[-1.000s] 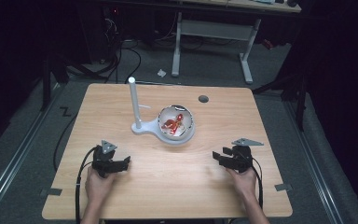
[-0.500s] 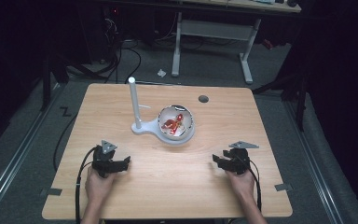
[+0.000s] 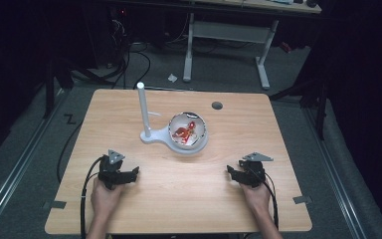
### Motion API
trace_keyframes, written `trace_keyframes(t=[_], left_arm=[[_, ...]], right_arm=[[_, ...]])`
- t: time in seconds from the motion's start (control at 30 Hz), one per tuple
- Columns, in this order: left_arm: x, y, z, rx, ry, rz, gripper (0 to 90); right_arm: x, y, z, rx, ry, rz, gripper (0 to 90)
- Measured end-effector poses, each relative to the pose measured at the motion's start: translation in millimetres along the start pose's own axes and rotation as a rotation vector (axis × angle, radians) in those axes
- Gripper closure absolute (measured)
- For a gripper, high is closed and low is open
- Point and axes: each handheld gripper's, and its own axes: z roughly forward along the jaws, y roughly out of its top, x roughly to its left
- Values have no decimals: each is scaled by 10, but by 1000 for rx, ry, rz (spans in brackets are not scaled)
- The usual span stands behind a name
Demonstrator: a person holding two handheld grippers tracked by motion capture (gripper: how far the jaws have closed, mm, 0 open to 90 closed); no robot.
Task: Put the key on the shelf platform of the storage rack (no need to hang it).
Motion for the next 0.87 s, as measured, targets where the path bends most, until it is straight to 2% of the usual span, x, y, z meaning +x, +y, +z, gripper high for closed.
trace_keyframes(t=[0.03, 0.17, 0.87], left_arm=[[0, 0, 0, 0, 0, 0, 154], [-1, -1, -1, 0, 0, 0, 154], [-1, -4, -4, -1, 0, -1, 158]], right_arm=[[0, 0, 0, 0, 0, 0, 416], [61, -5, 20, 3, -38, -60, 404], [63, -5, 20, 5, -33, -66, 390]])
